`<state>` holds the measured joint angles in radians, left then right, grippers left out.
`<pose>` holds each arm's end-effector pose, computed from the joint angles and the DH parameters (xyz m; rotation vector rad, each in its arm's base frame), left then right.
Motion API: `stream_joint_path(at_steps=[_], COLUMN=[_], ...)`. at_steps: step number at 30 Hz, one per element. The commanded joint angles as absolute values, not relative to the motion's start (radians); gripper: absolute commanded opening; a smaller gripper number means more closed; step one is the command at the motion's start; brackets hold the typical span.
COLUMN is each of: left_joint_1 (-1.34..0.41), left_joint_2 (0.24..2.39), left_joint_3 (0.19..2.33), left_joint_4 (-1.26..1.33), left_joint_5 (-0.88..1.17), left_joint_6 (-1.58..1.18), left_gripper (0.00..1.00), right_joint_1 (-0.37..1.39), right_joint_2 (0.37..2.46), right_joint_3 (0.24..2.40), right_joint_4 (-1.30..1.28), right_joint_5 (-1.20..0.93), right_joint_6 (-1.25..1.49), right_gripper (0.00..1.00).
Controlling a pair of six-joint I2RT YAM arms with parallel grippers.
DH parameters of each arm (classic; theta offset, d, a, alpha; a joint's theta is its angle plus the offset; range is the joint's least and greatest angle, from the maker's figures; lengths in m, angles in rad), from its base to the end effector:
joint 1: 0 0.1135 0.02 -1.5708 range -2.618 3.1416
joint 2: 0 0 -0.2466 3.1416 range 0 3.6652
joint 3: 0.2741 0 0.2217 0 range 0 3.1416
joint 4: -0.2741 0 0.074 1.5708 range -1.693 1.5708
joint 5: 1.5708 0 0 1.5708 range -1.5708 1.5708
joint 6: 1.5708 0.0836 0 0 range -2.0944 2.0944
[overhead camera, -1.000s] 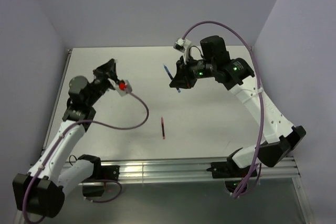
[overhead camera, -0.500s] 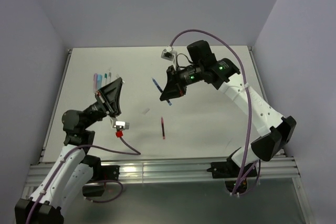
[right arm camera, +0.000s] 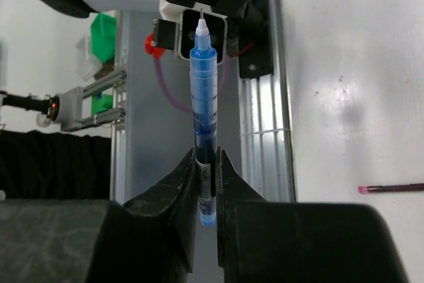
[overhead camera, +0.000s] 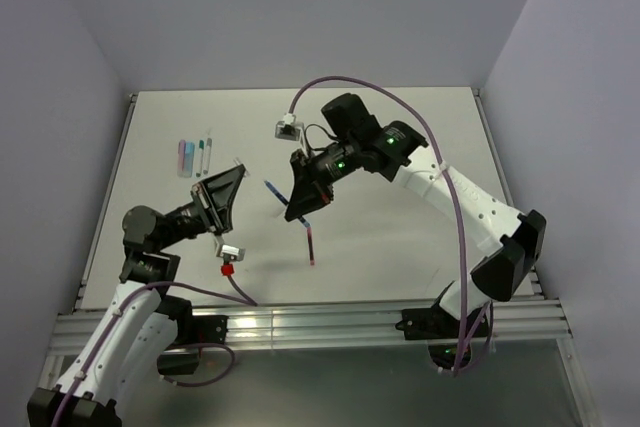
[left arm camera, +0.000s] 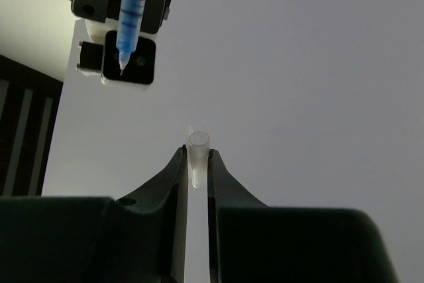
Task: Insert the pens into the pen caps
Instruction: Insert the pen cap onto the pen.
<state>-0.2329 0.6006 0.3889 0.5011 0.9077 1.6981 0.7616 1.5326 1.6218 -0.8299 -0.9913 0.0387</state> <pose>0.1386 -0.1006 0.3025 1.4236 0.0369 0.6367 0.1733 0.2619 0.3579 -1.3279 1.9606 1.5424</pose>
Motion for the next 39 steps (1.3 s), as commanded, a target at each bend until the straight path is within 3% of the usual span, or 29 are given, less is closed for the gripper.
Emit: stream_joint_path(at_steps=[1, 39], left_joint_1=[-0.248, -0.31], left_joint_2=[0.621, 0.612], left_joint_3=[0.399, 0.465], left_joint_4=[0.477, 0.423], left_joint_5=[0.94, 0.887], left_joint_6=[1.787, 1.767], left_gripper=[0.0, 0.0], right_joint_1=[0.785, 0.741], right_joint_2=[1.574, 1.617], right_joint_3=[1.644, 1.592], right_joint_4=[-0.792, -0.752], right_joint_5=[-1.054, -1.114], right_joint_6=[0.072, 0.121], right_gripper=[0.0, 0.0])
